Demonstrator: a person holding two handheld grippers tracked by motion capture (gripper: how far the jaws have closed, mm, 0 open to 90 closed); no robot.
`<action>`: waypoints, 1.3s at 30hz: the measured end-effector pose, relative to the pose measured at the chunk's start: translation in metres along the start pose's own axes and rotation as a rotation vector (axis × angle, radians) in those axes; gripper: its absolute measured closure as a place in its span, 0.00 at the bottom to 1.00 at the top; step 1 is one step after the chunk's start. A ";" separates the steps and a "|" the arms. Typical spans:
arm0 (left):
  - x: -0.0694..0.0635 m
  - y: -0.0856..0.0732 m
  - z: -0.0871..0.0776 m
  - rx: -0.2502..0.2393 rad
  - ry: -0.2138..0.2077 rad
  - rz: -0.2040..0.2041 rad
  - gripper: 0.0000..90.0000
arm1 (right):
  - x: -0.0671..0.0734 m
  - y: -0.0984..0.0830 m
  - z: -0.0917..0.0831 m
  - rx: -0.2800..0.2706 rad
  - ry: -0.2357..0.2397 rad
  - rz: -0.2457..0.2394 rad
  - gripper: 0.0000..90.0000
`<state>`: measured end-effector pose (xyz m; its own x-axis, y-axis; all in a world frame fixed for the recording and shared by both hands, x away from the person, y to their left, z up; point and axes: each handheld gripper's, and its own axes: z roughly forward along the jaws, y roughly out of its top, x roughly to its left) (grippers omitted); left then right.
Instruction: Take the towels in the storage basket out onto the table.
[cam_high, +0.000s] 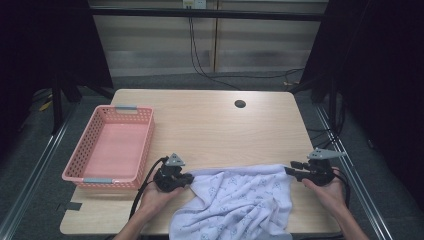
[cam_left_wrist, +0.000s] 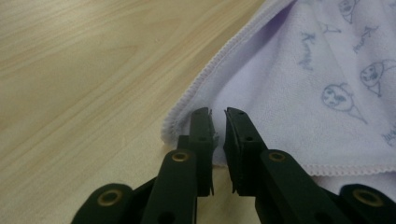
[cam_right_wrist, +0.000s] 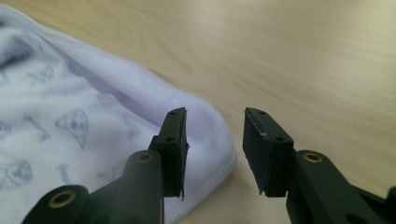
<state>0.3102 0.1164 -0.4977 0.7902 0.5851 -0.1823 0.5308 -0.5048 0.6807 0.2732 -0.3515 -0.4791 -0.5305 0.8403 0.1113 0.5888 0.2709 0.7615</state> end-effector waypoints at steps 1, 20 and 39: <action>0.000 0.000 0.000 0.000 0.000 0.000 0.90 | -0.001 0.003 0.000 -0.012 0.006 0.009 0.68; 0.011 -0.002 -0.005 -0.084 0.022 -0.069 0.60 | 0.003 -0.004 0.033 0.093 0.118 0.004 0.88; -0.006 0.010 0.017 -0.028 -0.049 0.041 0.92 | 0.006 0.002 0.030 0.038 0.178 0.024 0.92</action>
<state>0.3161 0.0967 -0.5023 0.8255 0.5321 -0.1884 0.4899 -0.5095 0.7074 0.2901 -0.3318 -0.4959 -0.6134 0.7516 0.2426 0.6234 0.2722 0.7330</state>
